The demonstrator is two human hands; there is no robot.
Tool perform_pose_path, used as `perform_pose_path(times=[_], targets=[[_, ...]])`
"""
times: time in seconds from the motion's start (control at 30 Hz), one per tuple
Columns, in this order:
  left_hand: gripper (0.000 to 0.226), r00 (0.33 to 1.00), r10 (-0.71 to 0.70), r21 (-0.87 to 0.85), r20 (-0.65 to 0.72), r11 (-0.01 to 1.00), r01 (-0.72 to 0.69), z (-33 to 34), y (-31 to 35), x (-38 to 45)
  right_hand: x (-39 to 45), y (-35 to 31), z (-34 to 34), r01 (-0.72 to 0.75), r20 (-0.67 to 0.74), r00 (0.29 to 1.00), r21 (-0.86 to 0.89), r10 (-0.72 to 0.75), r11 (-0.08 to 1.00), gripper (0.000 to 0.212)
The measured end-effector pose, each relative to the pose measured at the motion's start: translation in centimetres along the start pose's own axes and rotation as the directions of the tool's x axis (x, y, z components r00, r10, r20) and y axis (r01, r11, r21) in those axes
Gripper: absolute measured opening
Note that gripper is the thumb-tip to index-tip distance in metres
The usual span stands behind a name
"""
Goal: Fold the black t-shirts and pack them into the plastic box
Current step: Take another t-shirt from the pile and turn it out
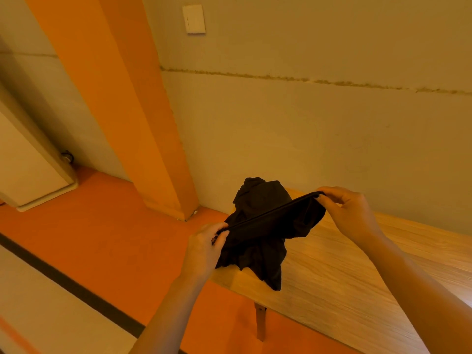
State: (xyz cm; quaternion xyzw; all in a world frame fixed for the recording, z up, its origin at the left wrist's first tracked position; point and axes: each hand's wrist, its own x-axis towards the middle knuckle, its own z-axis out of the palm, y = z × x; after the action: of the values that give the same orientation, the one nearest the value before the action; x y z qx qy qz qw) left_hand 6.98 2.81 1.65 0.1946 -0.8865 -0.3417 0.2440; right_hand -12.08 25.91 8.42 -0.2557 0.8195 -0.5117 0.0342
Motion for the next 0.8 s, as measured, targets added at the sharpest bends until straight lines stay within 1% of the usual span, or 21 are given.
perform_pose_path(times=[0.07, 0.13, 0.23, 0.37, 0.47, 0.57, 0.63, 0.67, 0.73, 0.8], targets=[[0.018, 0.999, -0.036, -0.026, -0.008, 0.999, 0.036, -0.3, 0.2, 0.0, 0.0, 0.3, -0.1, -0.018, 0.009, 1.0, -0.018, 0.018, 1.0, 0.015], [0.013, 0.995, -0.091, -0.067, -0.05, 0.994, 0.088, -0.8, 0.7, 0.0, -0.2, 0.6, -0.1, -0.016, 0.046, 0.999, -0.052, 0.018, 0.999, 0.016], [0.009, 0.982, -0.146, -0.125, -0.117, 0.983, 0.132, -1.6, 1.5, 0.7, -0.3, 0.9, -0.5, 0.006, 0.122, 0.992, -0.16, 0.014, 0.987, 0.023], [0.006, 0.985, -0.144, -0.101, -0.096, 0.986, 0.134, -3.0, 1.9, 2.5, -0.4, 1.1, -1.1, 0.046, 0.235, 0.972, -0.281, 0.022, 0.959, 0.028], [0.004, 0.989, -0.113, -0.107, -0.095, 0.989, 0.103, -4.2, 2.7, 3.8, -0.5, 1.0, -1.5, 0.11, 0.26, 0.965, -0.331, -0.021, 0.937, 0.028], [0.002, 0.989, -0.097, -0.115, -0.116, 0.99, 0.083, -5.2, 3.6, 4.9, -0.6, 0.6, -2.2, 0.069, 0.258, 0.966, -0.339, 0.022, 0.938, 0.018], [0.002, 0.99, -0.119, -0.167, -0.071, 0.98, 0.106, -5.4, 4.1, 5.3, -0.7, 0.4, -2.8, 0.047, 0.257, 0.966, -0.32, 0.039, 0.946, 0.006], [0.001, 0.992, -0.125, -0.201, -0.032, 0.973, 0.117, -5.3, 4.5, 5.5, -0.9, 0.2, -3.0, 0.038, 0.263, 0.964, -0.303, 0.045, 0.952, 0.006], [0.006, 0.993, -0.115, -0.219, 0.042, 0.968, 0.121, -4.9, 5.1, 6.0, -1.4, -0.2, -3.3, 0.012, 0.27, 0.961, -0.269, 0.063, 0.963, 0.011], [0.013, 0.991, -0.078, -0.199, 0.113, 0.975, 0.1, -4.0, 5.9, 6.7, -1.8, -0.3, -3.5, -0.001, 0.249, 0.966, -0.244, 0.064, 0.97, 0.013]])
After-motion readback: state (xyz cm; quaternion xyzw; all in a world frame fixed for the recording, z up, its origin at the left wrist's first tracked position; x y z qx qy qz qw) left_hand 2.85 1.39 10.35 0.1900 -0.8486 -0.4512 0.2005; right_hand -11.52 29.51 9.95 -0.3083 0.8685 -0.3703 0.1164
